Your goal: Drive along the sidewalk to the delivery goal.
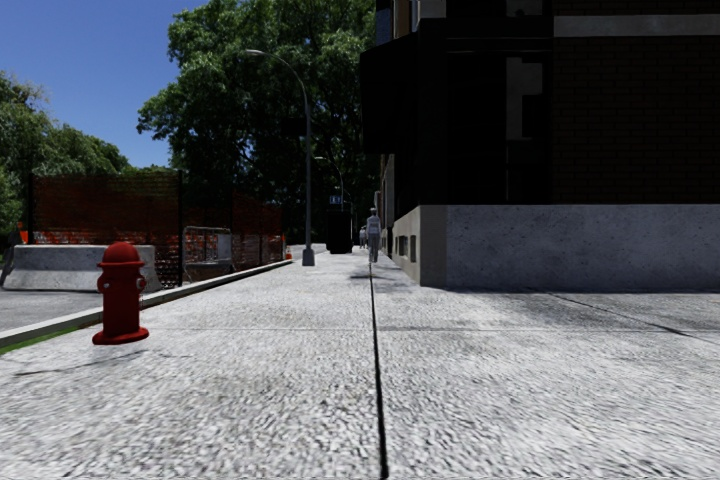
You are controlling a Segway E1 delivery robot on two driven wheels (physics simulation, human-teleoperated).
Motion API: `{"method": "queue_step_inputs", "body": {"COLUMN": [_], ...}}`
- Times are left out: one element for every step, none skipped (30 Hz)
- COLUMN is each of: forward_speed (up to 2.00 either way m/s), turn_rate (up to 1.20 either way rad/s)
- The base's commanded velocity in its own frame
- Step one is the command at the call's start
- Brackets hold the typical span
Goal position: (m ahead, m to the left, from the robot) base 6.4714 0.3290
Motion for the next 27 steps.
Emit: {"method": "queue_step_inputs", "body": {"forward_speed": [2.00, 2.00, 2.00, 2.00, 2.00, 2.00, 2.00, 2.00, 2.00, 2.00, 2.00, 2.00, 2.00, 2.00, 2.00, 2.00, 2.00, 2.00, 2.00, 2.00, 2.00, 2.00, 2.00, 2.00, 2.00, 2.00, 2.00], "turn_rate": [0.00, 0.00, 0.00, 0.00, 0.00, 0.00, 0.00, 0.00, 0.00, 0.00, 0.00, 0.00, 0.00, 0.01, 0.07, 0.07, 0.09, 0.13, 0.17, 0.17, 0.25, 0.28, 0.28, 0.30, 0.30, 0.30, 0.30]}}
